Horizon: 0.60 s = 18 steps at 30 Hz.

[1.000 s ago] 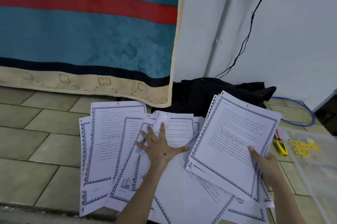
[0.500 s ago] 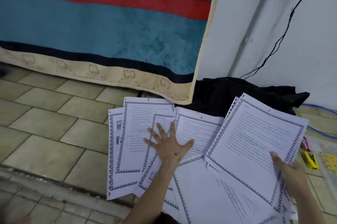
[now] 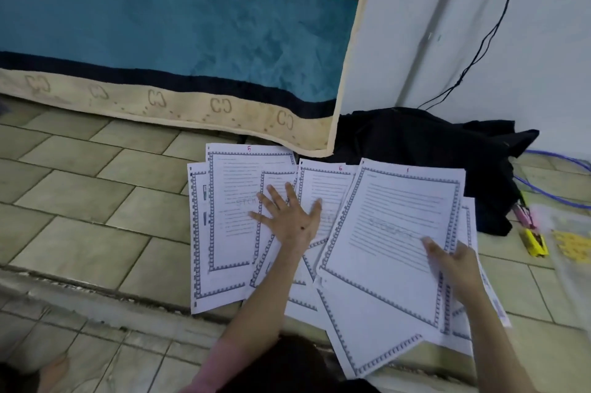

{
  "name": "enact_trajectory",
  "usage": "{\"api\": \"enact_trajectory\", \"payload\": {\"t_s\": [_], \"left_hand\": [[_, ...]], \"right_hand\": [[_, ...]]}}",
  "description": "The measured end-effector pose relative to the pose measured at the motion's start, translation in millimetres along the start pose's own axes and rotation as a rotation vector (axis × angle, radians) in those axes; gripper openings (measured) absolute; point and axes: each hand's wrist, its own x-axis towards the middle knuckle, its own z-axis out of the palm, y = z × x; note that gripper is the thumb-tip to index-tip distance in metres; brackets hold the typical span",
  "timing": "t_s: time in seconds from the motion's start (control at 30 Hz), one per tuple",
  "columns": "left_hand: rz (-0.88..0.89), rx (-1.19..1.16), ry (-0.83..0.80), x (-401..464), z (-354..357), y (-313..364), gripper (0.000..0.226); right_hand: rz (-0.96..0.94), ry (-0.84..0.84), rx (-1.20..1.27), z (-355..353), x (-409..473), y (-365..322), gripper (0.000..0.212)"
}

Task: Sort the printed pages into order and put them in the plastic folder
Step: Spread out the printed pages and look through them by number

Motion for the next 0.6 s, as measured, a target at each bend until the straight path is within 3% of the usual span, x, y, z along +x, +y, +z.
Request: {"api": "enact_trajectory", "payload": {"t_s": [0.13,0.4,0.53,0.6], "left_hand": [[0.036,0.026,0.007,0,6,-10,0.078],[0.045,-0.002,0.032,0,0,-10,0.071],[-0.194,-0.223,0.261,19,-42,-39,0.054],[-0.332,-0.274,0.281,29,-57,-61,0.057]], "right_hand": [[-0.009,0.03,0.011,-1,5,-2,0.033],[0.002,0.036,0.0,-13,4,-1,0.03],[-0.004,-0.011,0.013,-18,8,3,0.033],[-0.017,-0.03,0.025,-18,10,6,0.033]]}}
